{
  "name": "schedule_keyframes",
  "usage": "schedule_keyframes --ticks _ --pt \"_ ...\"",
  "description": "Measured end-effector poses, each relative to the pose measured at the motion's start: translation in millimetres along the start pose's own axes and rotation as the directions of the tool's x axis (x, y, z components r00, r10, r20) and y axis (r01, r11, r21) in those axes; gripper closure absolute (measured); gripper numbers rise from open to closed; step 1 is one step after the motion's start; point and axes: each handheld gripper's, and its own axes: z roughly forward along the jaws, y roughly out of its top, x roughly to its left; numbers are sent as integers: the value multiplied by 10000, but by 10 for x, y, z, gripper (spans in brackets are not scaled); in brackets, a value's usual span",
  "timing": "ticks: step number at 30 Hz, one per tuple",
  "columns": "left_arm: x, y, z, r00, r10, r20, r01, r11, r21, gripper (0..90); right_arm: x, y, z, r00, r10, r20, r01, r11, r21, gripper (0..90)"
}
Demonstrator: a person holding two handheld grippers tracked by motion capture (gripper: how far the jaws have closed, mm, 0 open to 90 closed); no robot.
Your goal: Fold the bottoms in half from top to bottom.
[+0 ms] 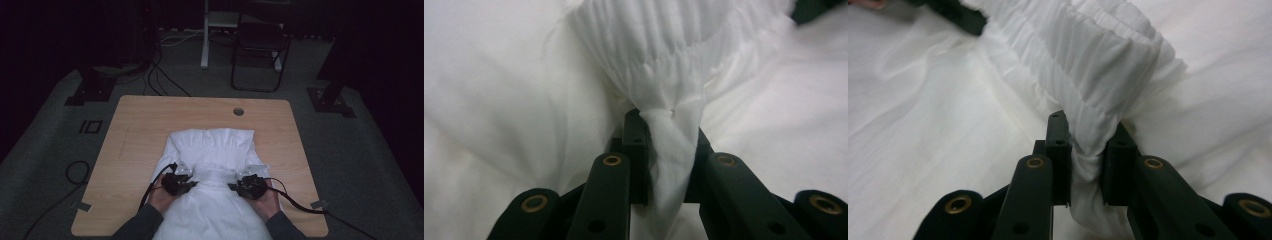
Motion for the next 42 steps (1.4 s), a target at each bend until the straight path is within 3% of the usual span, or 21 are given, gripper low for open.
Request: schedule_keyframes --ticks 6,11,18,21,24,28,31,33,34,39,41,42 --pt "294 180 110 9975 65 -702 -56 9999 126 798 -94 155 205 9998 173 138 -171 9997 -167 775" --pt "477 357 255 9920 -107 -1260 114 9999 50 797 -365 331 380 9970 400 663 -377 9987 -351 778" --pt "681 578 448 9809 -495 -1880 484 9988 -103 796 -741 646 576 9829 724 1691 -698 9973 -214 779" --pt "751 647 492 9761 -832 -2006 821 9965 -137 796 -841 732 639 9792 957 1788 -928 9954 -245 779" --pt "765 676 479 9761 -1125 -1858 1110 9937 -184 798 -931 756 637 9791 1581 1276 -1555 9874 -301 779" --pt "690 733 285 9784 -1204 -1680 1107 9917 -661 820 -874 814 475 9864 1208 1118 -1147 9916 -590 780" --pt "597 838 -25 9799 -1414 -1411 1168 9786 -1696 825 -798 891 238 9905 991 952 -860 9873 -1333 781" --pt "510 931 -249 9832 -1227 -1349 895 9693 -2289 825 -740 975 15 9931 740 914 -548 9790 -1964 781" --pt "449 984 -387 9858 -1087 -1280 710 9607 -2683 824 -716 1009 -66 9938 630 919 -420 9757 -2152 781" --pt "183 1034 -836 9955 -488 -816 141 9245 -3810 824 -467 1175 -617 9920 -335 1217 725 9404 -3323 781" --pt "71 960 -929 9983 -250 -533 21 9196 -3928 823 -348 1147 -762 9895 -753 1238 1137 9330 -3415 780" --pt "20 902 -939 9990 -115 -428 -60 9221 -3870 822 -289 1107 -803 9873 -955 1269 1335 9320 -3371 781"
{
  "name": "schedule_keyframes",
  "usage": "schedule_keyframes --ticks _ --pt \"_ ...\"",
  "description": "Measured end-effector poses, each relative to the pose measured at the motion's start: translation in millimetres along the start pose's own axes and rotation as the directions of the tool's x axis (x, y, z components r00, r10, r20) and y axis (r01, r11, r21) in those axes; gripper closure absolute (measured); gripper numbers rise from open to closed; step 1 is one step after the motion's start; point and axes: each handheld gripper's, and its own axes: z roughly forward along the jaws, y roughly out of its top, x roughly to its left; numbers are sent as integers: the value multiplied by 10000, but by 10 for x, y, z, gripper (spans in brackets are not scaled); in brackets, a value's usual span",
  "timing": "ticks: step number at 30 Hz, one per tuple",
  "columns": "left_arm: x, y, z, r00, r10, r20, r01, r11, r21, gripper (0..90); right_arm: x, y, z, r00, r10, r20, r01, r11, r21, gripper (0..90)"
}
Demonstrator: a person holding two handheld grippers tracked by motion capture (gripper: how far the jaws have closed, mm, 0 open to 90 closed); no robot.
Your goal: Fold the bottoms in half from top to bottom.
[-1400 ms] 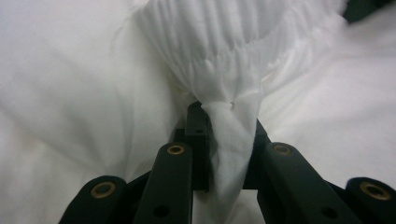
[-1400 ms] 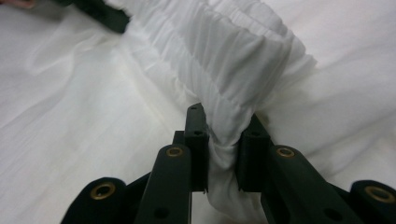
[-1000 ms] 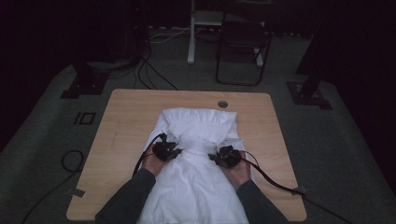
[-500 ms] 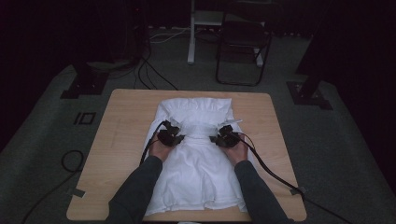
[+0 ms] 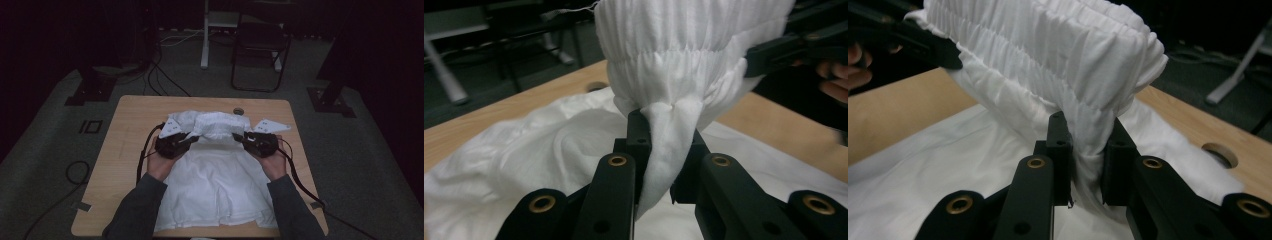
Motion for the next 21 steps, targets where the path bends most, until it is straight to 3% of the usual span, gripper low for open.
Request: schedule_keyframes --ticks 4,6,7,8,9,13,14,15,18,20,21 --pt "-131 -351 34 9991 -18 425 -20 9960 891 811 188 -269 -86 9989 -384 -272 402 9969 681 780" --pt "-150 -576 123 9967 -366 723 252 9880 1522 806 253 -481 -56 9979 -396 -503 455 9915 1222 779" --pt "-150 -576 123 9967 -366 723 252 9880 1522 805 253 -481 -56 9979 -396 -503 455 9915 1222 779" --pt "-166 -796 238 9933 -724 898 523 9766 2085 805 278 -591 -33 9978 -311 -588 397 9877 1512 778" --pt "-182 -893 296 9924 -865 880 638 9701 2343 802 307 -797 26 9974 -188 -695 324 9793 1997 779" --pt "-192 -1174 504 9887 -1249 833 905 9385 3332 752 330 -1136 174 9964 259 -810 -17 9581 2863 779" --pt "-187 -1208 520 9859 -1438 852 1073 9354 3370 729 324 -1198 201 9959 387 -817 -127 9547 2974 772" --pt "-185 -1217 511 9848 -1484 899 1110 9369 3314 703 313 -1243 216 9948 595 -826 -317 9524 3032 747" --pt "-221 -1155 414 9912 -1143 672 876 9452 3145 621 278 -1261 166 9900 1038 -959 -712 9526 2958 578" --pt "-242 -1067 292 9950 -806 592 604 9562 2864 586 258 -1208 69 9898 1062 -953 -767 9592 2721 517" --pt "-239 -1023 234 9958 -713 568 537 9624 2664 572 245 -1164 -13 9891 1055 -1029 -785 9680 2384 492"
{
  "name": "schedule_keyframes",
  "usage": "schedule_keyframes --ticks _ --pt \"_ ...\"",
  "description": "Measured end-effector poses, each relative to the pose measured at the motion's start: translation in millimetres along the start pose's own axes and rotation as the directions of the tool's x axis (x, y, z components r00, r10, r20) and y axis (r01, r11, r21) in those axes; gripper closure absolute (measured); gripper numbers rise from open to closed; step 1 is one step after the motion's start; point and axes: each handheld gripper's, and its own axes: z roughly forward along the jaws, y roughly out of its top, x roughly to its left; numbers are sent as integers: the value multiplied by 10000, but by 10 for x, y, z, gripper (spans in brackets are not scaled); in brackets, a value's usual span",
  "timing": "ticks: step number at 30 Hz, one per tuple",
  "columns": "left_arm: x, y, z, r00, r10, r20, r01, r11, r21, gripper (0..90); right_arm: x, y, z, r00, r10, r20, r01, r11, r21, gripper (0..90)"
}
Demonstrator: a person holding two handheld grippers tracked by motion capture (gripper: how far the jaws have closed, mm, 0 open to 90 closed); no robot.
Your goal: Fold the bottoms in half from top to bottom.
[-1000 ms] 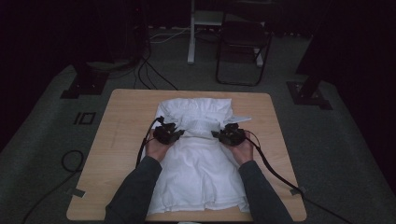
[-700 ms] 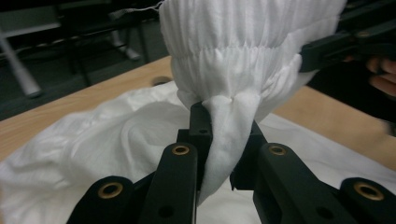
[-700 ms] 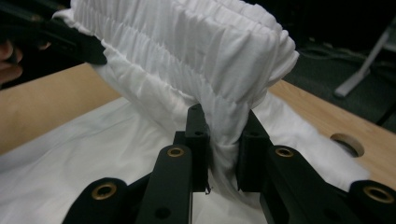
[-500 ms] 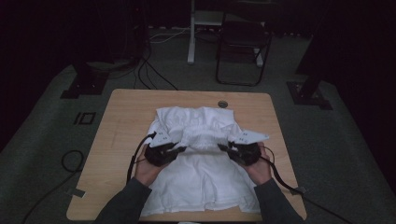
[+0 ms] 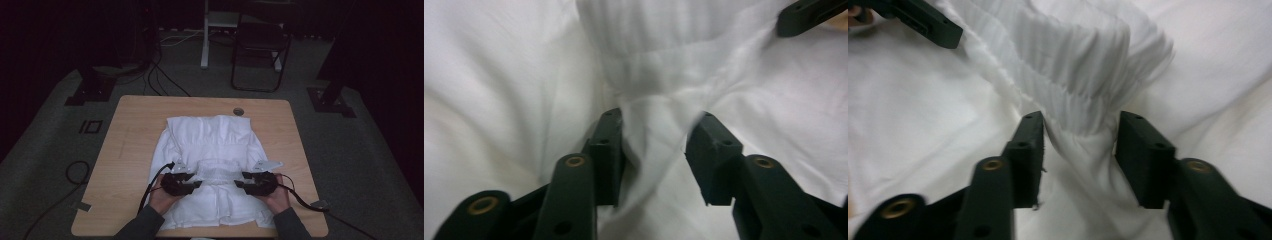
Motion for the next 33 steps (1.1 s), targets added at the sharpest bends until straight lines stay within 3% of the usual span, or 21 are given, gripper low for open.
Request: schedule_keyframes --ticks 3,4,6,7,9,10,11,12,15,19,22,24,25,28,30,33 --pt "38 80 -151 9999 -3 -127 -5 9982 -602 569 -31 61 -207 9996 124 -239 -147 9954 -949 468" --pt "68 109 -176 9998 -3 -222 -13 9975 -705 596 -53 86 -263 9993 280 -261 -310 9916 -1257 501" --pt "128 162 -173 9986 -101 -510 65 9976 -691 721 -112 134 -302 9987 505 -118 -517 9878 -1468 686" --pt "158 183 -150 9978 -131 -648 90 9980 -627 810 -144 153 -283 9980 632 48 -619 9884 -1388 756" --pt "209 214 -67 9955 -228 -915 186 9987 -470 876 -210 177 -182 9950 886 455 -834 9909 -1060 825" --pt "209 214 -67 9955 -228 -915 186 9987 -470 883 -210 177 -182 9950 886 455 -834 9909 -1060 825" --pt "258 226 48 9948 -335 -962 312 9992 -257 883 -248 182 -106 9930 1045 552 -997 9915 -832 829" --pt "276 225 109 9948 -356 -959 346 9993 -119 885 -315 184 59 9883 1170 974 -1142 9929 -345 835" --pt "302 201 257 9951 -240 -955 260 9995 203 875 -403 152 284 9856 1306 1077 -1342 9906 264 829" --pt "293 103 392 9980 -213 -596 244 9983 525 832 -344 100 407 9928 1141 354 -1156 9924 430 808" --pt "206 72 311 9999 -59 126 52 9986 533 787 -255 92 319 9978 645 -159 -638 9972 381 786" --pt "147 65 221 9994 182 303 -192 9993 331 746 -190 90 230 9980 125 -616 -112 9997 209 773" --pt "144 71 183 9994 114 324 -121 9996 236 736 -163 93 189 9980 17 -634 -10 10000 97 767" --pt "146 100 126 9995 -140 296 144 9998 -110 726 -142 109 100 9973 149 -721 -177 9991 -378 756" --pt "124 105 131 9990 -140 424 145 9998 -105 715 -137 116 82 9941 320 -1041 -382 9976 -579 747" --pt "41 65 172 9974 170 705 -185 9996 210 696 -76 81 106 9880 277 -1519 -344 9986 -414 738"
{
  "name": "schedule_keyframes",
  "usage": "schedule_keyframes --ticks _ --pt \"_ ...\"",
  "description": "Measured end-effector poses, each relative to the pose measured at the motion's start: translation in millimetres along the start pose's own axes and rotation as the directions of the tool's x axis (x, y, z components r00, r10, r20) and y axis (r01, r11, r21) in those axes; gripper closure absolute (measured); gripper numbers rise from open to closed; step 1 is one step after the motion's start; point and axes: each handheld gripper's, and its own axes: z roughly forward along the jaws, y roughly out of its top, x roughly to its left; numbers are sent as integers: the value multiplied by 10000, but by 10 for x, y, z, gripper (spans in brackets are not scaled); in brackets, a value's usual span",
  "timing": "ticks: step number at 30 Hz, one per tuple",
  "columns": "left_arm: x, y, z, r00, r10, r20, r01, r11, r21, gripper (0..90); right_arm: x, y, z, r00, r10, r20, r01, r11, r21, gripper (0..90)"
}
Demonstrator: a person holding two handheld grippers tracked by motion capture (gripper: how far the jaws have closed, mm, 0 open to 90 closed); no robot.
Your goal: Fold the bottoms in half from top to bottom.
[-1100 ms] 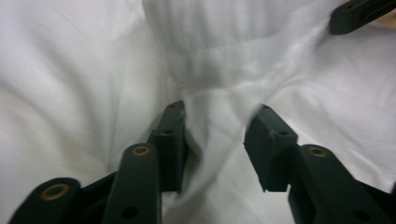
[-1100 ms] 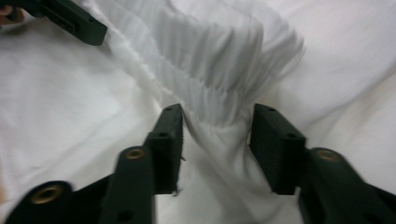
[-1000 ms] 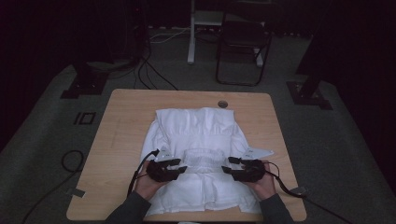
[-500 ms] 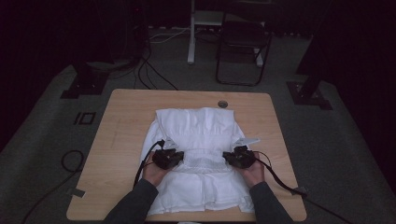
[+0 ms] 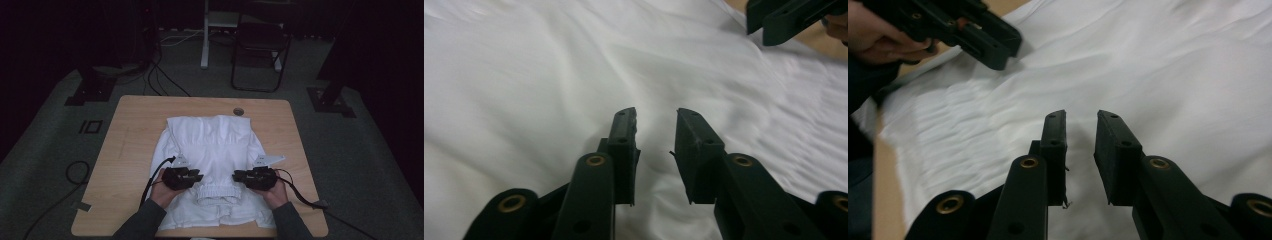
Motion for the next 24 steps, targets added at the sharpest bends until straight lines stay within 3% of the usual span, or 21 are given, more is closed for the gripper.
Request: schedule_keyframes --ticks 3,4,6,9,13,17,20,24 --pt "-75 -105 114 9993 375 86 -380 9963 769 679 94 -101 93 9990 -442 -10 441 9955 838 739" --pt "-82 -141 142 9989 472 -15 -469 9947 920 674 118 -143 135 9967 -800 139 776 9888 1272 743" --pt "-46 -158 131 9999 128 92 -134 9973 721 664 129 -215 201 9927 -1177 281 1110 9782 1758 751" --pt "6 -74 37 9991 103 -422 -90 9995 299 633 83 -184 170 9945 -1014 256 963 9834 1535 736" --pt "189 166 -88 9921 -31 -1254 -42 9983 -576 604 -14 33 61 9855 -1153 1245 1055 9910 822 611" --pt "420 389 -43 9825 -363 -1825 201 9957 -900 596 -262 337 60 9710 -840 2239 827 9965 152 546" --pt "584 482 112 9743 -280 -2234 125 9974 -704 582 -478 526 185 9568 -632 2839 631 9980 95 530" --pt "767 413 363 9667 -382 -2532 391 9992 -18 582 -746 580 454 9393 -318 3415 159 9987 492 524"
